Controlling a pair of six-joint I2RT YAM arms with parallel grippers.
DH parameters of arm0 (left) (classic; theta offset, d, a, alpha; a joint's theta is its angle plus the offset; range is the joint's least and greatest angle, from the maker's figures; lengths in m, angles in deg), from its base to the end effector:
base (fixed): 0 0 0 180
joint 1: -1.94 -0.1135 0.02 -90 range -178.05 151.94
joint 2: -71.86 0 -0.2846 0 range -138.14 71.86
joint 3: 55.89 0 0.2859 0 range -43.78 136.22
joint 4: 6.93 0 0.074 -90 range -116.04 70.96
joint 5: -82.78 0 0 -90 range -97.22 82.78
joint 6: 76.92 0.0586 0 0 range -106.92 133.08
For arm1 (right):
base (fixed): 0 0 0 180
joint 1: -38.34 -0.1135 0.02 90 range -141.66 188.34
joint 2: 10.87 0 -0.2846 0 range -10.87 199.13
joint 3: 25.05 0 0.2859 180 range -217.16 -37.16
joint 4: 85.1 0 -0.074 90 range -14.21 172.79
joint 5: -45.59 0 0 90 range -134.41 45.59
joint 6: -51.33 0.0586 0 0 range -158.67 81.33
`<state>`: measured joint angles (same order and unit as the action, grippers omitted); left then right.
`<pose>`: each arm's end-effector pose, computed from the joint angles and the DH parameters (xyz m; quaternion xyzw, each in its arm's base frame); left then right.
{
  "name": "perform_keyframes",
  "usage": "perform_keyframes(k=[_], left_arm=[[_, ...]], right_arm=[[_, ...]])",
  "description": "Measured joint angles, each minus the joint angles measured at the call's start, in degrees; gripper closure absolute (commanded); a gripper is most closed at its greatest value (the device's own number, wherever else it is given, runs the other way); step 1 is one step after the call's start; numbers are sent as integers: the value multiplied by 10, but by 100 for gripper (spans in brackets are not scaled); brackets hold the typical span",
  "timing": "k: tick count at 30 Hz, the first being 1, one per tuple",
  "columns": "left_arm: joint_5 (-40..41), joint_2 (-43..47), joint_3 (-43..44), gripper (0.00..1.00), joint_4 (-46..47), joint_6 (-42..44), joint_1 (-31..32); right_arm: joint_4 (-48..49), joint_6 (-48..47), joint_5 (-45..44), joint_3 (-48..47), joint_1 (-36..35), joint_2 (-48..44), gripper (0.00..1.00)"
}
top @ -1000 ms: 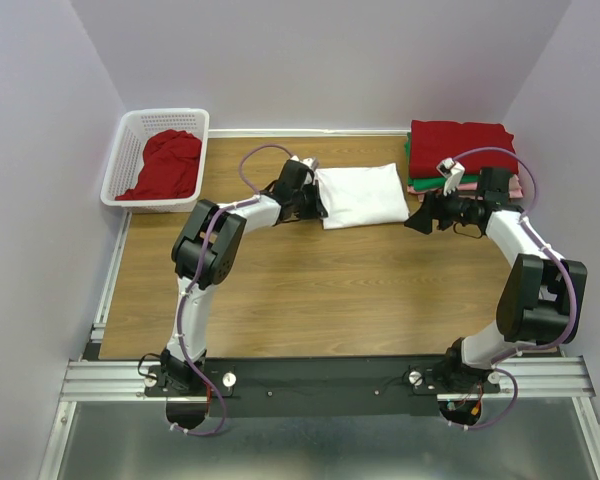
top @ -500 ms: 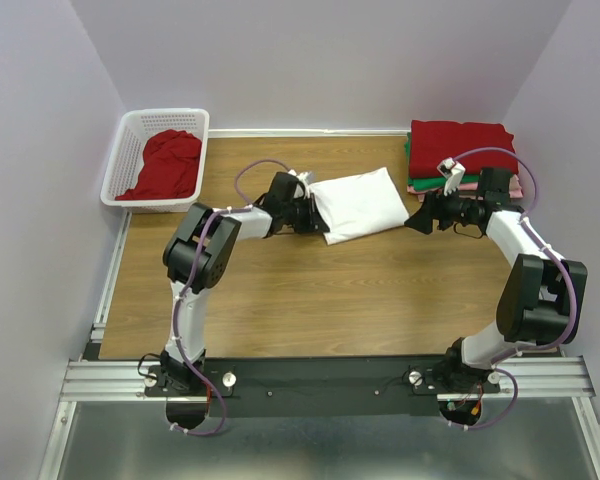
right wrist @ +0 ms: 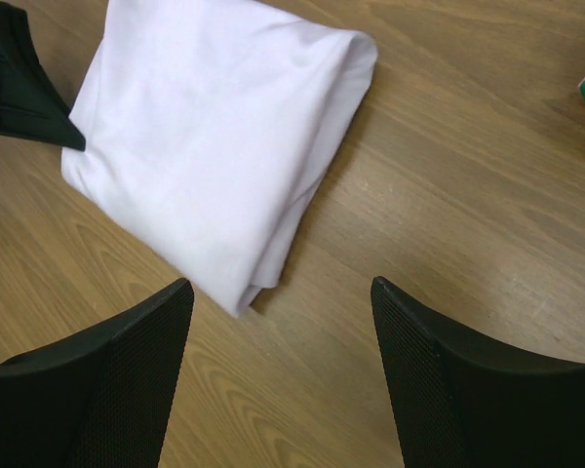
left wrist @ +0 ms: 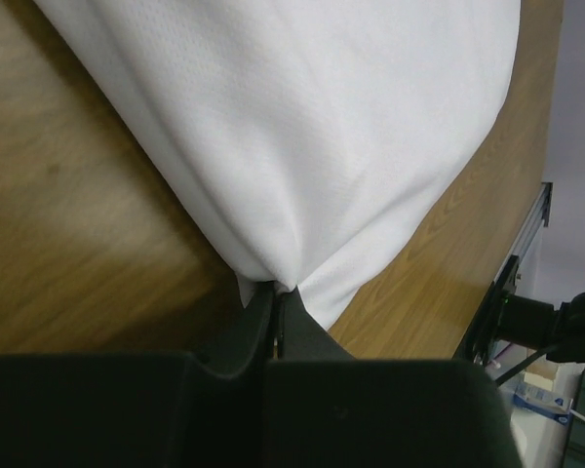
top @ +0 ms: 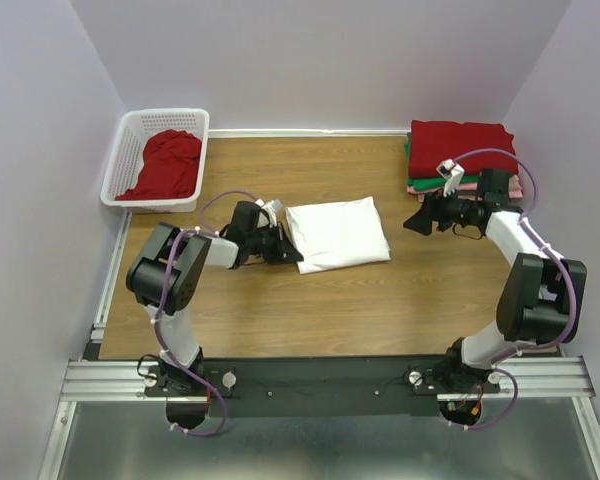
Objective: Fold and stack the t-shirts
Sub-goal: Fold the tshirt
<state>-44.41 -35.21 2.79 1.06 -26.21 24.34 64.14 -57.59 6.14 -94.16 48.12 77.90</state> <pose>0.3427 -0.1796 0.0936 0.0059 0.8707 -0.4524 0.1929 0.3565 -0.0155 0.2161 -0.2119 0.8366 0.3133 0.3962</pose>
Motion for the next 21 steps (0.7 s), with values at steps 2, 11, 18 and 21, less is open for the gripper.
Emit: perform_keyframes(k=[2,11,18,21], left_arm=[[-3,28,-37,98,3,3,-11],[-3,111,-113,52,-14,9,-22],[26,223,-113,24,-72,37,-29],[49,292,-113,23,-105,60,-40]], right_arm=[[1,5,3,0,0,5,20],[4,79,-34,-38,-98,104,20],[22,170,-101,-122,-169,205,15],[26,193,-134,-152,-181,233,14]])
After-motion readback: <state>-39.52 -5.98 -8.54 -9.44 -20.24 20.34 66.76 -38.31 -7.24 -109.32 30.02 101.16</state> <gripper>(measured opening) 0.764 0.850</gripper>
